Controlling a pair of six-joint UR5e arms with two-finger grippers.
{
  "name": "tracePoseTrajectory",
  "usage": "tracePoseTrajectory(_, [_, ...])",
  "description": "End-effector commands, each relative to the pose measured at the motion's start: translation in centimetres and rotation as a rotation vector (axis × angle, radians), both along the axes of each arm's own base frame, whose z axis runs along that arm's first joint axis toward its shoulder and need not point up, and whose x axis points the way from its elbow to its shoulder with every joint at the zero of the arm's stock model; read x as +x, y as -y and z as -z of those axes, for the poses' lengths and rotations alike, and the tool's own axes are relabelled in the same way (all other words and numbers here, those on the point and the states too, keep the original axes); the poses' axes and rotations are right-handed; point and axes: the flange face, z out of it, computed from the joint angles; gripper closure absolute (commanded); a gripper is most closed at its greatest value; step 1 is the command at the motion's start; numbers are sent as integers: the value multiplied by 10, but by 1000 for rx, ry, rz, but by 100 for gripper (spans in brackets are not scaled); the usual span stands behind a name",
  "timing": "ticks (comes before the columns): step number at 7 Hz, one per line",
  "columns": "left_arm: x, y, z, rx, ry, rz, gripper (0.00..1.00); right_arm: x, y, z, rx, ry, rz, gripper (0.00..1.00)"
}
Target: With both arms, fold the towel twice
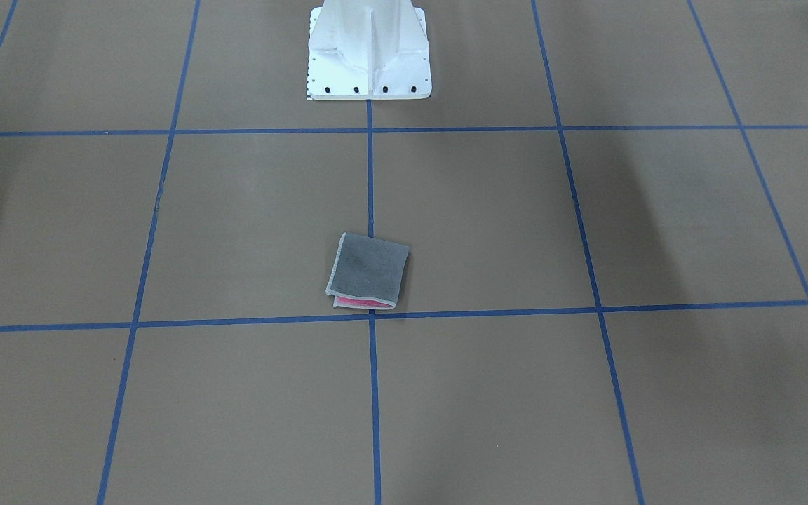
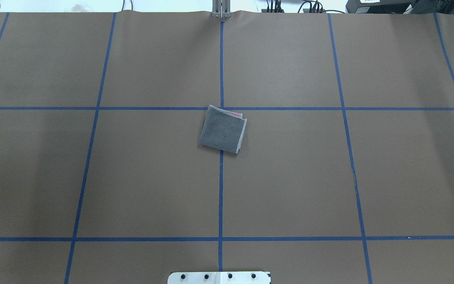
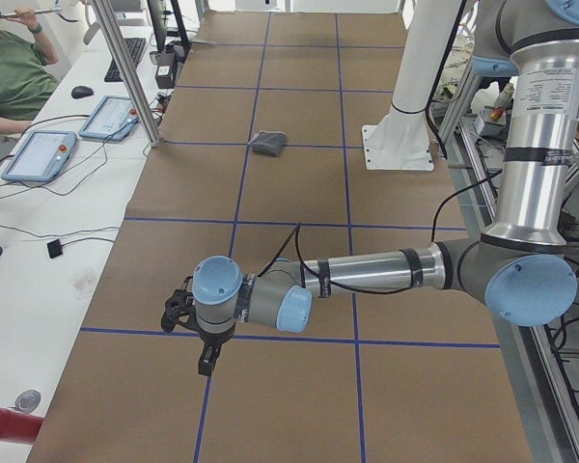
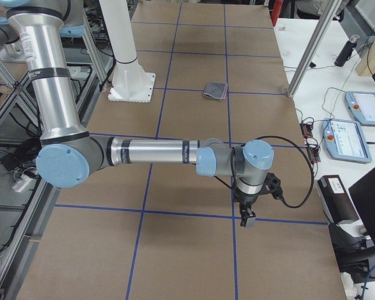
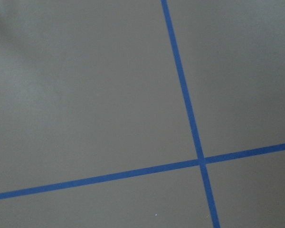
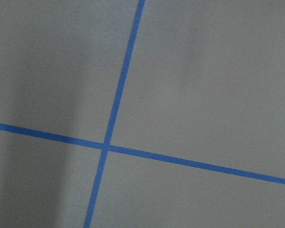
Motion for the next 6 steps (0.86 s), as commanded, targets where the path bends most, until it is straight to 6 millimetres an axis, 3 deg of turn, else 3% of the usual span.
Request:
tracePoseTrajectory(1, [0, -1, 45, -37, -1, 5, 0, -5, -8, 2, -66, 84, -6, 0])
tracePoseTrajectory(3, [5, -40, 85, -116, -3, -2, 0, -2, -27, 4, -71, 154, -23, 0])
tracePoseTrajectory(4, [6, -49, 92, -127, -9, -4, 0, -5, -34, 0, -83, 208, -28, 0])
tracePoseTrajectory(5, [7, -50, 86, -134, -9, -6, 0, -1, -36, -2, -83, 209, -35, 0])
tracePoseTrajectory(6, [7, -51, 81, -143, -9, -7, 0, -1, -49, -16, -102, 209, -37, 0])
